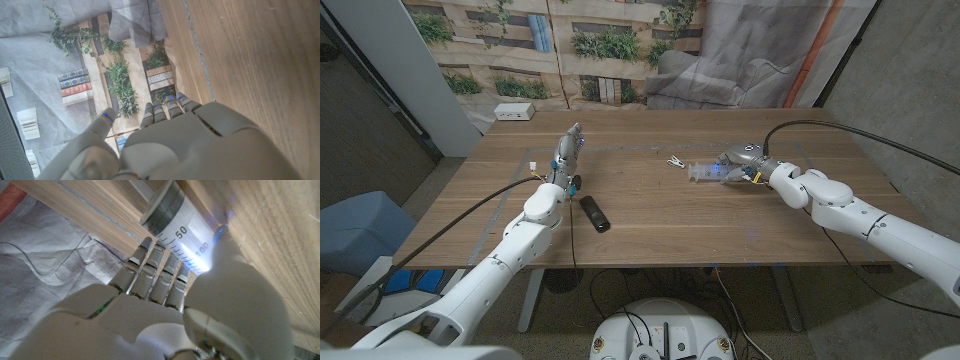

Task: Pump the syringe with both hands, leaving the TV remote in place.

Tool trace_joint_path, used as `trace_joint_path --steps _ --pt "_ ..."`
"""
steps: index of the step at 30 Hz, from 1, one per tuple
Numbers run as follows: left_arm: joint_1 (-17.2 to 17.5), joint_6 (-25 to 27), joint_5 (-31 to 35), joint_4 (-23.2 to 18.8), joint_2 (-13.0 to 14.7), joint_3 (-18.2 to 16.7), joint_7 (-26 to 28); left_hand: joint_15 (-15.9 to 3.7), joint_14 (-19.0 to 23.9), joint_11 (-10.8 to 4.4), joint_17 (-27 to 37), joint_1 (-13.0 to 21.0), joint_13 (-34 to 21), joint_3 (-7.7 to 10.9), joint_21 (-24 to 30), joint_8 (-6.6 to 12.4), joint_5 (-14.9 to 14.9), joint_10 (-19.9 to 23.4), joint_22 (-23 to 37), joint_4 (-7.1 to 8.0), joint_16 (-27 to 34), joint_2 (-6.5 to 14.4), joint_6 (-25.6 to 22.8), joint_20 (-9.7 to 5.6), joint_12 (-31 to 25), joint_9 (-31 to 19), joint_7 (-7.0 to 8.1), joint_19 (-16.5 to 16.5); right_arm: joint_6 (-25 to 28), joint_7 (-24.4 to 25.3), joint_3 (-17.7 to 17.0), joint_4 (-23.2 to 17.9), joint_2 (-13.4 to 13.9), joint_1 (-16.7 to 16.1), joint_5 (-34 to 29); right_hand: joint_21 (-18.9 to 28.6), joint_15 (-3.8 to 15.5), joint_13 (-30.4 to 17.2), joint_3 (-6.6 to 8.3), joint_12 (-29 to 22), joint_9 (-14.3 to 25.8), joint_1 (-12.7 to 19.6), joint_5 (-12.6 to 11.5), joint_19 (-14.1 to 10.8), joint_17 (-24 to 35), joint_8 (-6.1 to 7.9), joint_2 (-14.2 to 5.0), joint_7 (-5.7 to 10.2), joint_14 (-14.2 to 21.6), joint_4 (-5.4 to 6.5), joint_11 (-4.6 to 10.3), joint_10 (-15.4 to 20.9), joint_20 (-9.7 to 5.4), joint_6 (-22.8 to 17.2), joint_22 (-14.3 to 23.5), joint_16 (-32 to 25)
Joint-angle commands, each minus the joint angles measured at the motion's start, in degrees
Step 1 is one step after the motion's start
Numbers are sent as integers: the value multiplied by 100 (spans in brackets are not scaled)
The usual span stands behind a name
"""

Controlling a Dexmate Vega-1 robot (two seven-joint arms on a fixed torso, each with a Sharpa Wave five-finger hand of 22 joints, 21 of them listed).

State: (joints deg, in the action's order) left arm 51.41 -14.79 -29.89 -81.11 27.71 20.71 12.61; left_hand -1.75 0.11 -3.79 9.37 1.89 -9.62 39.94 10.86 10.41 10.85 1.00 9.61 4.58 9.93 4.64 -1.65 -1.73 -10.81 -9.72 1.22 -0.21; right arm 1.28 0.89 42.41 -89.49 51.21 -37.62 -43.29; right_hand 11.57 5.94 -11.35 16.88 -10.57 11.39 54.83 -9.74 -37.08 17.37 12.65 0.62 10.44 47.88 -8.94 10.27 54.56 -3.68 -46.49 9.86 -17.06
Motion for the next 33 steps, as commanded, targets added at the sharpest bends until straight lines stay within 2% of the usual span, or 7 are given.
trace_joint_path --steps 1,8,13,21,27,31,33 --pt "-49 5 -69 92 -27 51 -56 -158 40 0 9 10 -18 6 34 9 0 33 10 -14 16 354 -70 -274 3 -16 -2 47 -97 -282 55 41 -30 109 87 -9 717 -11 -22 -22 1 523 -34 59 -4 -4 -744 206 -93 6 132 79 -583 -143 18 48" --pt "3 20 -92 39 -14 41 -15 -147 70 -8 11 0 -18 6 35 16 0 63 10 -11 25 356 -97 -270 -6 -17 -5 62 -89 -549 48 -40 -7 153 158 -21 707 -12 -90 26 -7 456 -40 106 -14 -76 -661 207 -236 10 115 -115 -458 42 19 112" --pt "42 73 -88 -29 22 37 27 -131 83 -6 13 -8 -19 6 33 15 0 69 11 -6 26 358 -105 -269 -6 -17 -7 67 -74 -827 68 -68 -1 235 176 -28 671 -15 -188 75 -18 366 -68 161 8 -186 -581 219 -499 23 104 -493 -390 431 19 187" --pt "93 108 -101 -97 58 6 81 -123 104 -15 17 -23 -19 7 40 14 1 72 11 10 30 368 -115 -253 -3 -18 -16 98 -127 -1122 107 -86 9 360 159 -35 610 -32 -400 51 -19 188 -88 224 83 -209 -370 221 -896 41 117 -960 -267 934 15 247" --pt "85 112 -118 -67 58 14 51 -115 111 -12 19 -32 -20 6 37 12 1 77 11 19 30 370 -118 -252 -3 -19 -12 102 -124 -1396 127 -153 31 429 134 -59 577 -35 -496 69 -20 25 -124 328 71 -207 -252 219 -1182 77 27 -1313 -185 1226 13 354" --pt "60 133 -103 -30 67 38 26 -110 114 -13 20 -39 -20 5 36 11 1 79 11 26 28 372 -121 -251 -2 -19 -14 105 -81 -1580 117 -240 47 454 137 -74 543 -36 -591 61 -25 -202 -181 468 81 -206 -139 219 -1527 124 -94 -1702 -64 1673 10 452" --pt "49 137 -120 -7 64 42 -2 -111 115 -16 21 -42 -20 5 35 10 1 80 11 30 28 372 -122 -249 -2 -19 -13 105 -42 -1712 106 -296 57 463 163 -75 550 -36 -596 59 -25 -209 -191 481 91 -201 -127 219 -1578 117 -85 -1748 -56 1716 9 459"
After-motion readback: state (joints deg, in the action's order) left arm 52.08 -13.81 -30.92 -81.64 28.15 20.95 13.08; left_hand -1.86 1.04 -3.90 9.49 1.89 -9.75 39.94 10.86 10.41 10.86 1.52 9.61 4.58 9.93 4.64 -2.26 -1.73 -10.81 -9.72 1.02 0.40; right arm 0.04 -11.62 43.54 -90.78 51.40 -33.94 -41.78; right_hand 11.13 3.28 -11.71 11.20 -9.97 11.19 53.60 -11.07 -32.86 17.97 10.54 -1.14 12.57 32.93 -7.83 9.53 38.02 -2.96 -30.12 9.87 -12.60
